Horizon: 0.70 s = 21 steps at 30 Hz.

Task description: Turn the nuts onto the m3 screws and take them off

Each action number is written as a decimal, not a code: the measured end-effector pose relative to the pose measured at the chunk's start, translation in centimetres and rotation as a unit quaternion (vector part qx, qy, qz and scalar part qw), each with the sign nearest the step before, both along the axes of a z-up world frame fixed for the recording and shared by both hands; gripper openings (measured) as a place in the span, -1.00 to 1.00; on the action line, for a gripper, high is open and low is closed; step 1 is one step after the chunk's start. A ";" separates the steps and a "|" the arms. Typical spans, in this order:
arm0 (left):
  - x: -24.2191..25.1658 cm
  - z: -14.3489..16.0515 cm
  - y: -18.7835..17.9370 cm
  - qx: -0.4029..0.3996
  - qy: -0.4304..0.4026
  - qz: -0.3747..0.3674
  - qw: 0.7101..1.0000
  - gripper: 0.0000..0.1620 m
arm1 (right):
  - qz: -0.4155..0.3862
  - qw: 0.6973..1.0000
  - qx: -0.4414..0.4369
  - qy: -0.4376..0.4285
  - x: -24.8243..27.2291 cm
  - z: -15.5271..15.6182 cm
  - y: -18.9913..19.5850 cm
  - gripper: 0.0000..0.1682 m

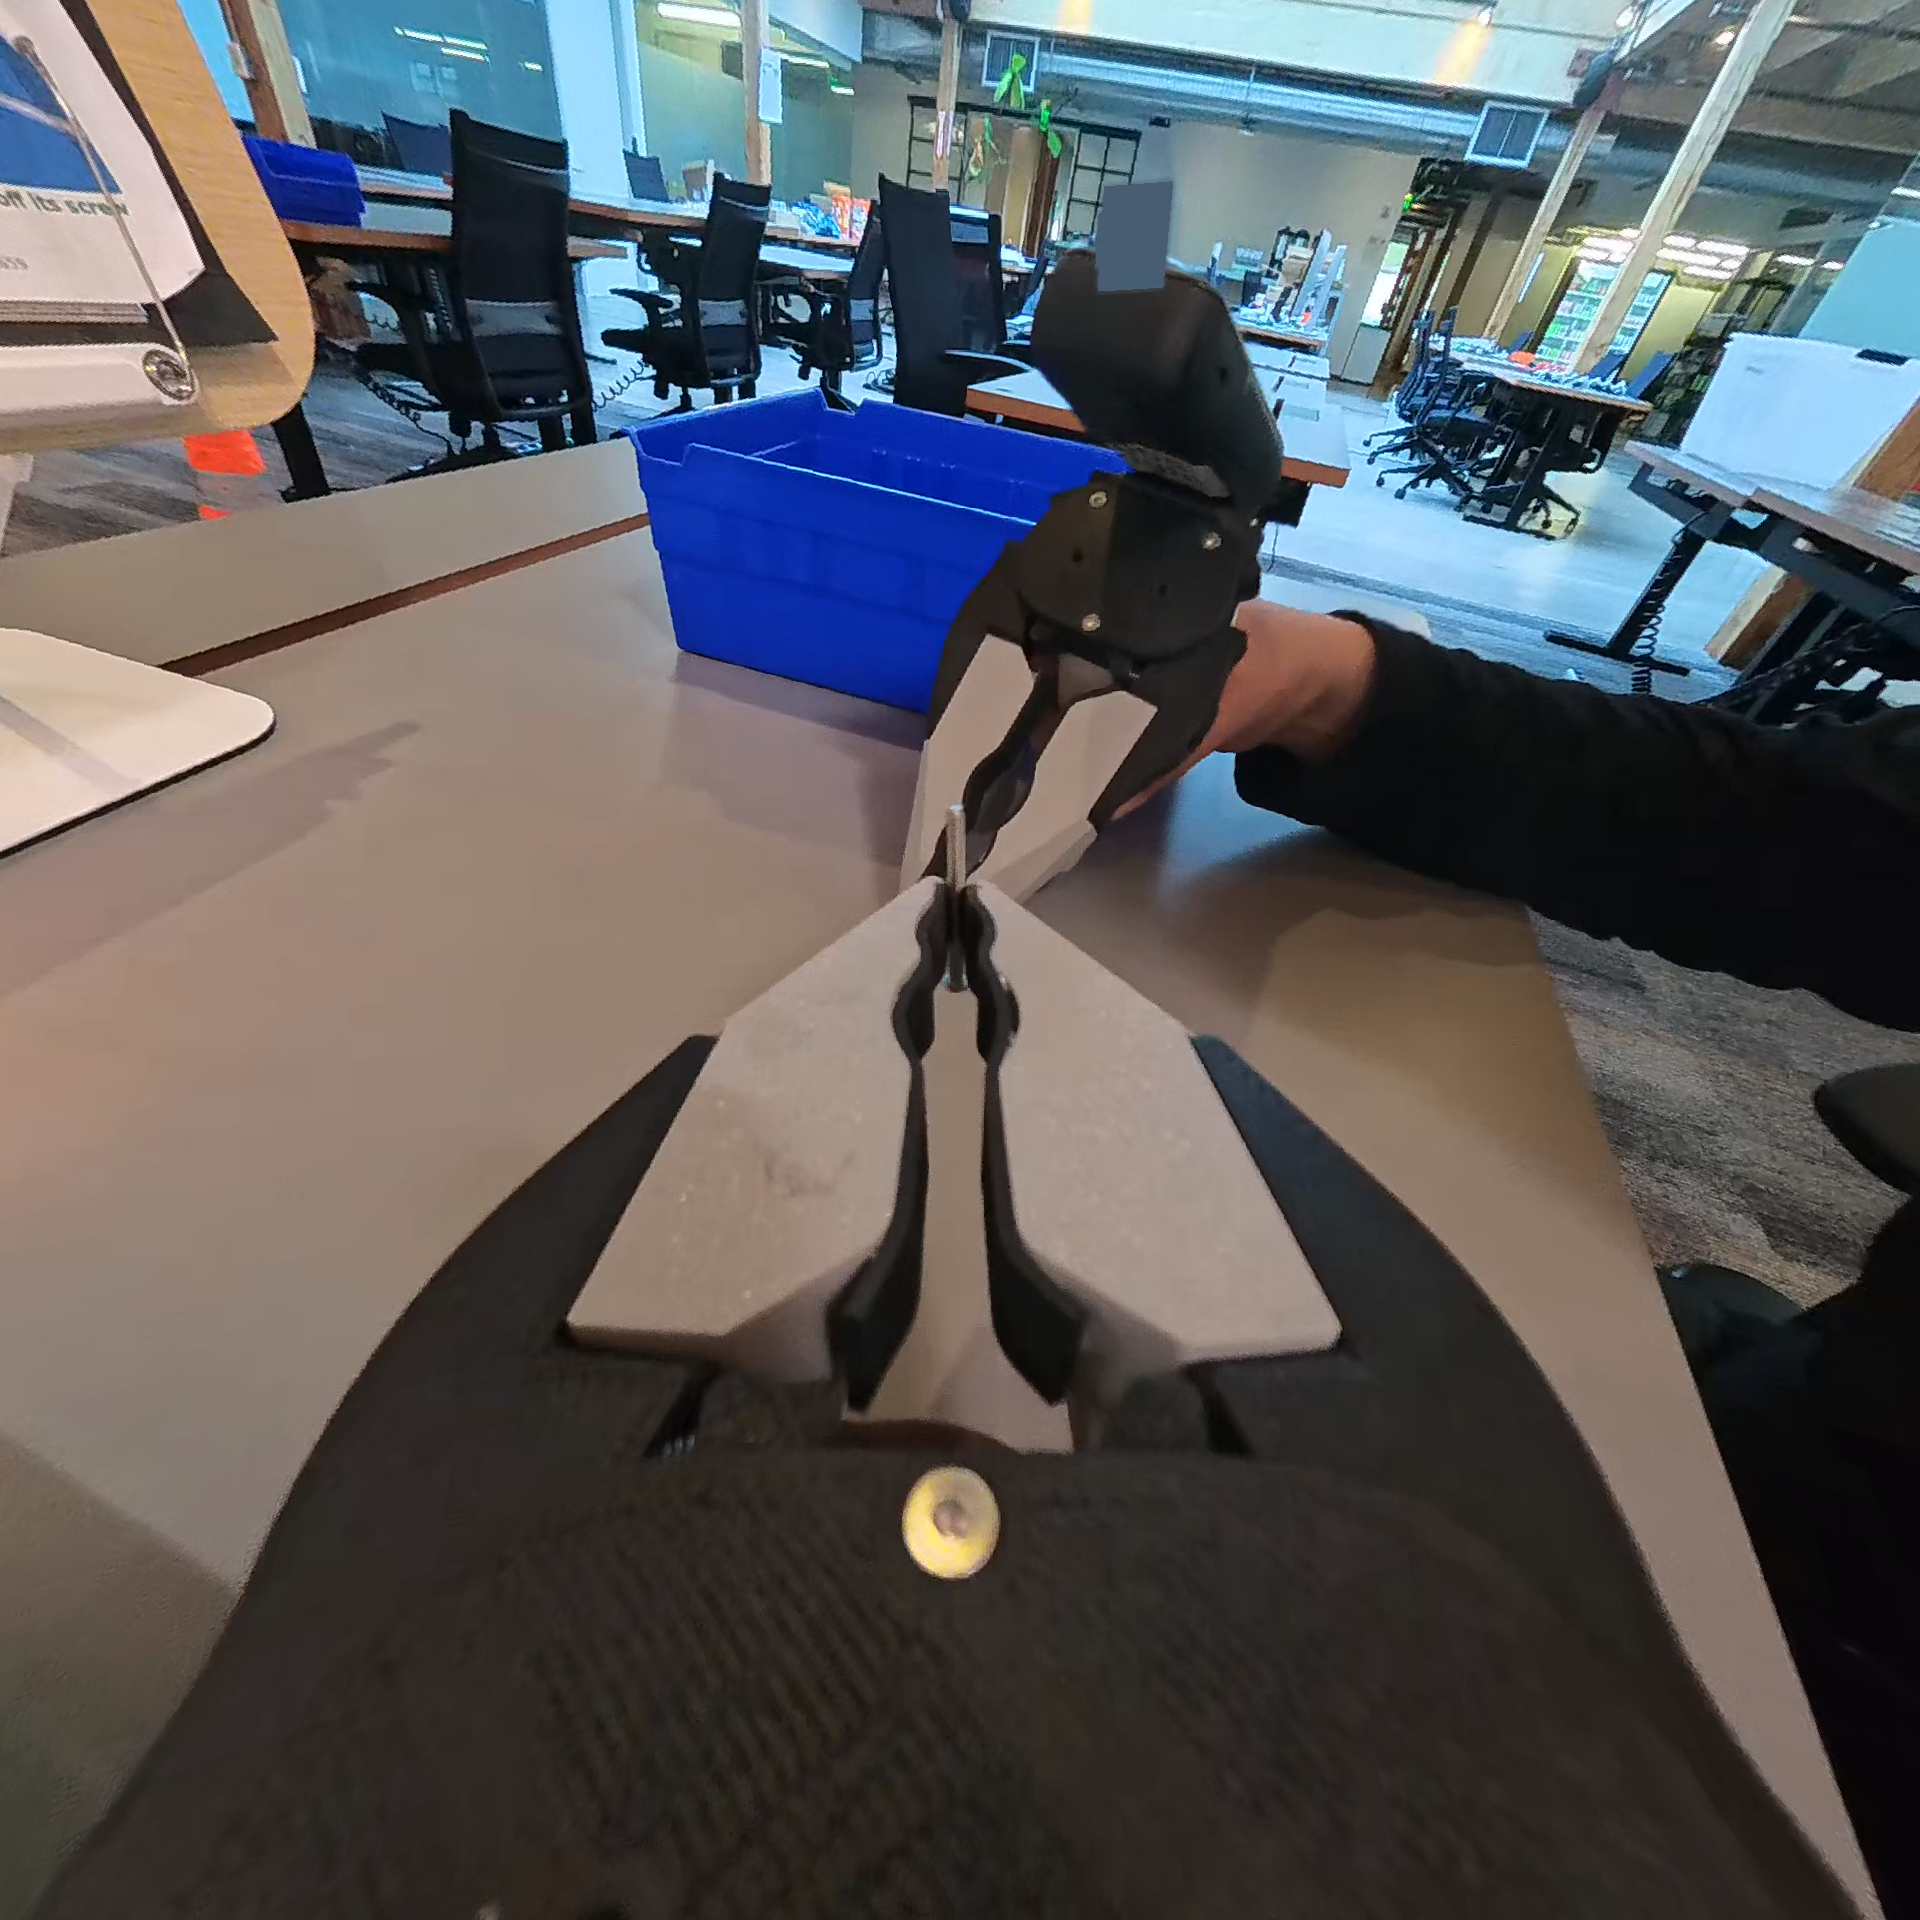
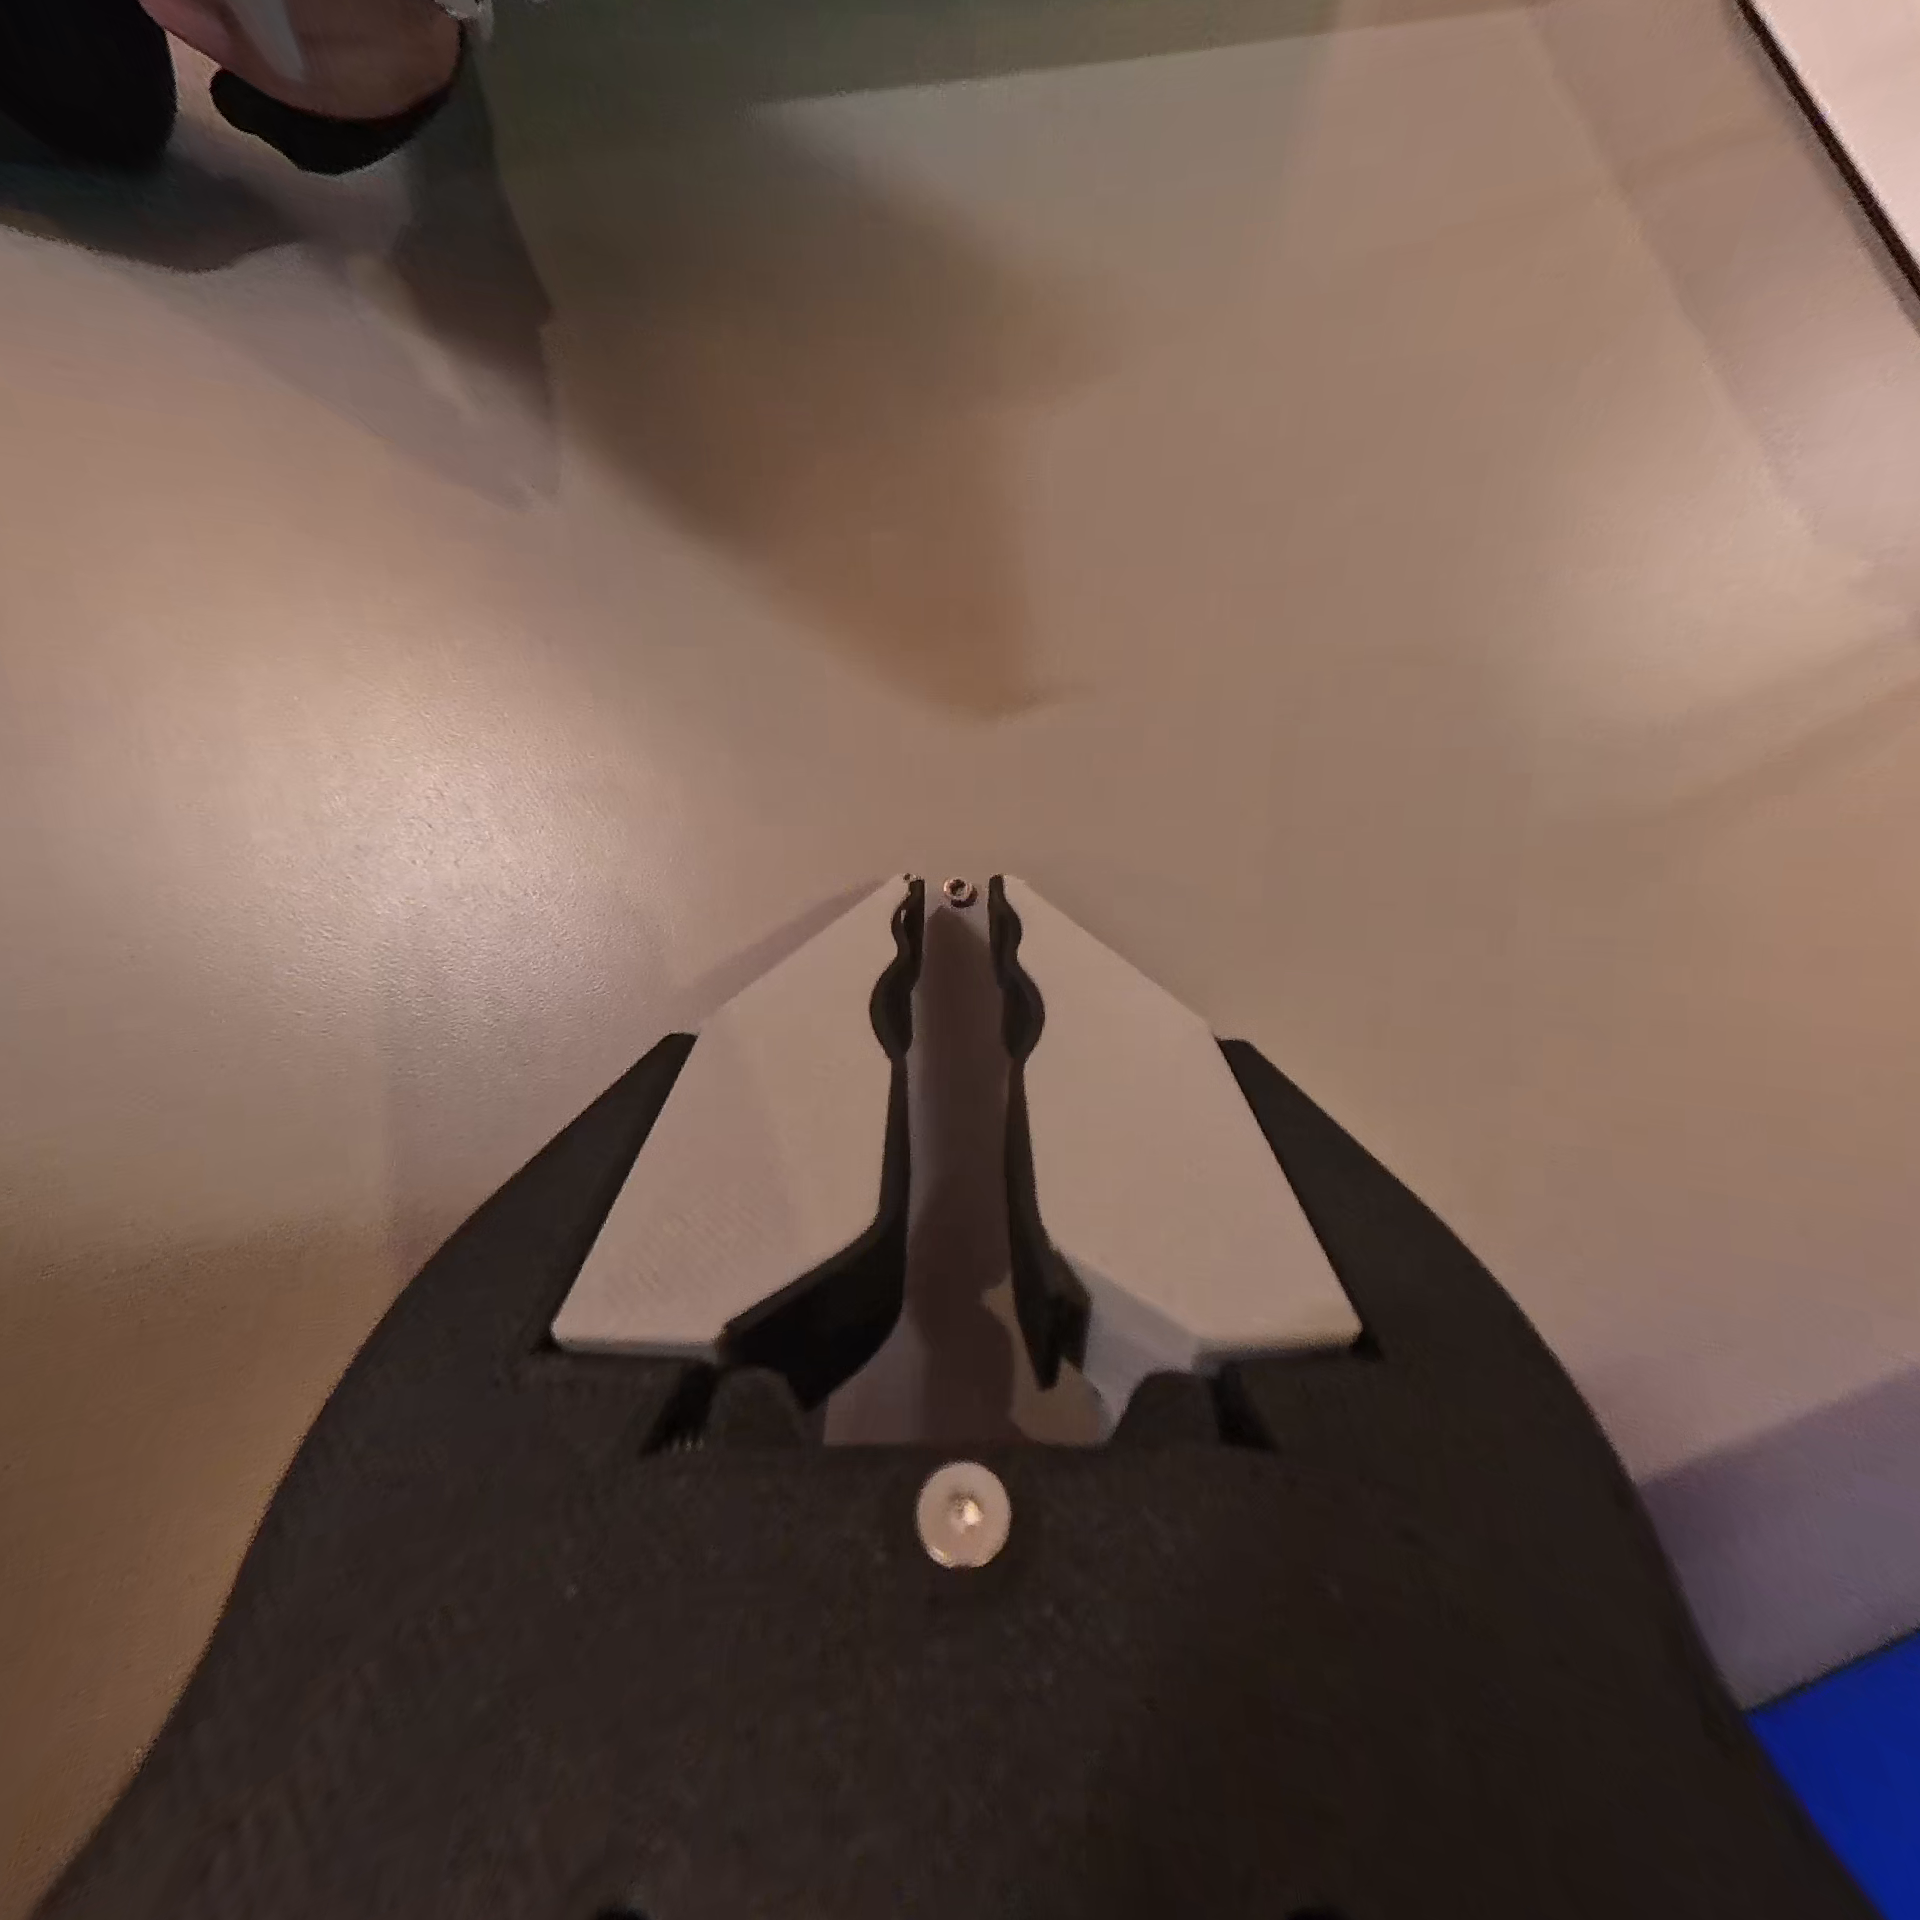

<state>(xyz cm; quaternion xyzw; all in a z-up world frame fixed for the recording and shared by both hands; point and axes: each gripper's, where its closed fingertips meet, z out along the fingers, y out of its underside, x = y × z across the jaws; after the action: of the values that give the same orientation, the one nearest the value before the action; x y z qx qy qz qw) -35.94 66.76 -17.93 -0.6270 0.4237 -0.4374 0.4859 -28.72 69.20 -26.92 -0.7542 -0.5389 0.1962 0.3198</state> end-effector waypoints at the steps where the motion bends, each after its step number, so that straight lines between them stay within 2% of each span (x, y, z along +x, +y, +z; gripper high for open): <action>1: 0.1 0.0 -0.1 0.001 0.002 -0.002 1.000 -1.00 | 0.001 1.000 0.002 -0.001 0.0 -0.1 0.0 -0.89; 21: 0.5 0.1 -0.8 0.003 0.004 -0.017 1.000 -1.00 | 0.001 1.000 0.002 0.017 -0.4 -0.7 0.4 -0.95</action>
<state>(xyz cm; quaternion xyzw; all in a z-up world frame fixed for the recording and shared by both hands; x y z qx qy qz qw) -35.46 65.92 -17.86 -0.6199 0.4377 -0.4413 0.4789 -29.08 69.63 -27.61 -0.7496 -0.5345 0.2085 0.3301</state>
